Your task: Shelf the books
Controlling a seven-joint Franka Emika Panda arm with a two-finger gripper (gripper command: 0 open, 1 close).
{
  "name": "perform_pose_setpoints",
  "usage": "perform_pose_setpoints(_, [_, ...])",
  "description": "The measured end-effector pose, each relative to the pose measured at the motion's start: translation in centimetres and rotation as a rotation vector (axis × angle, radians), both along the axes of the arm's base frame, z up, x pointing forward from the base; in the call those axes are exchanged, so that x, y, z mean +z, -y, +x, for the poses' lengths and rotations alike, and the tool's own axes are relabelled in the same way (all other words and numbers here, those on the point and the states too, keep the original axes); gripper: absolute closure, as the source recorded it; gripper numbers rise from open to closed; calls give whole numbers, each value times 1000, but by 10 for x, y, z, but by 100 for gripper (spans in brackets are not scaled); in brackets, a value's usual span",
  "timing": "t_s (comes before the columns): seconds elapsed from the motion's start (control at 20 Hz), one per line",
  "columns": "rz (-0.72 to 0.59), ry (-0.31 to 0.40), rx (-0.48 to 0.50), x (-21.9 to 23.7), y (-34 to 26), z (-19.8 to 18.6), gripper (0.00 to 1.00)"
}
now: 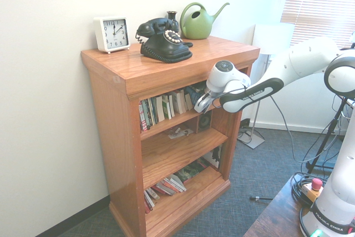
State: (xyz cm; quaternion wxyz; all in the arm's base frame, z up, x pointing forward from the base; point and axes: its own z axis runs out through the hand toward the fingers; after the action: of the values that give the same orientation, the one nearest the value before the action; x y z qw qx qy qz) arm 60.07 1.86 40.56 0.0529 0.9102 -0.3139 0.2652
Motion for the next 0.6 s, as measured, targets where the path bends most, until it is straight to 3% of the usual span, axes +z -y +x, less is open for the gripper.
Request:
perform_pose_setpoints(0.45, [16, -2, -63, -1, -4, 7, 100])
perform_pose_setpoints(0.5, [17, -3, -68, -1, -5, 7, 0])
perform_pose_setpoints(0.6, [17, -4, -73, -1, -6, 8, 0])
